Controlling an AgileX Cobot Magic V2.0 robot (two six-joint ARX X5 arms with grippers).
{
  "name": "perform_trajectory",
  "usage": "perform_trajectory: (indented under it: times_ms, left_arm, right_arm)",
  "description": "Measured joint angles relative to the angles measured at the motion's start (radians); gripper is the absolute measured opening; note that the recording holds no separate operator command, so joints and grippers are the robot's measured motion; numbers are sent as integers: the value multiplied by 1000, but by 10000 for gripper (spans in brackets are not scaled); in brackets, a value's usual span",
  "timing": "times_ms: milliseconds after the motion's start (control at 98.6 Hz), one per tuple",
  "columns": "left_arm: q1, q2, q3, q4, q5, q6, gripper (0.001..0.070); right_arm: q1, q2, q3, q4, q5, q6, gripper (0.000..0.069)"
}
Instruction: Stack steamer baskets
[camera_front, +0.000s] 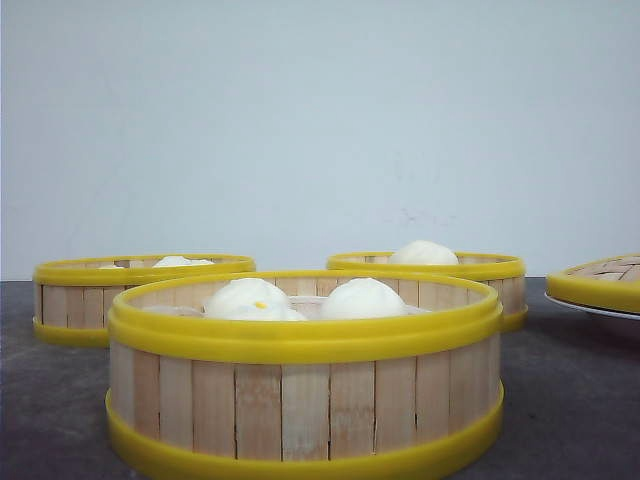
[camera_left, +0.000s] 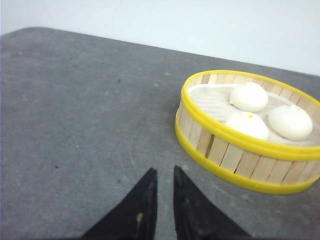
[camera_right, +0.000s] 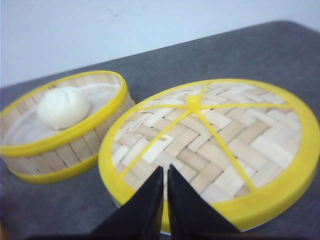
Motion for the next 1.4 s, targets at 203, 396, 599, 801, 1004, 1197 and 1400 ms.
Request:
perform_trajectory:
  times_ms: [203,396,599,801,1004,1197,1400]
  left_arm:
    - [0,0,0,68,31,-84,30]
    - [0,11,25,142,64,-195,24]
    - [0,165,291,89,71,-222,24]
    - [0,414,623,-65,74,-80,24]
    - [0,551,693,-65,78,-10,236]
    - [-5,687,693,-53,79,38,492]
    - [-11,910,697,43,79,40,502]
  right_arm:
    - [0,0,0,74,-10,135,10]
    - [0,28,67,116,-2,248,10]
    - [0,236,348,68,3,200,9]
    - [0,517,681,-156,-15,6,9]
    - [0,691,848,-272,-104,-109,79]
    - [15,757,877,-244,-129,-116,446]
    - [37,808,880,-199,-169,-116,493]
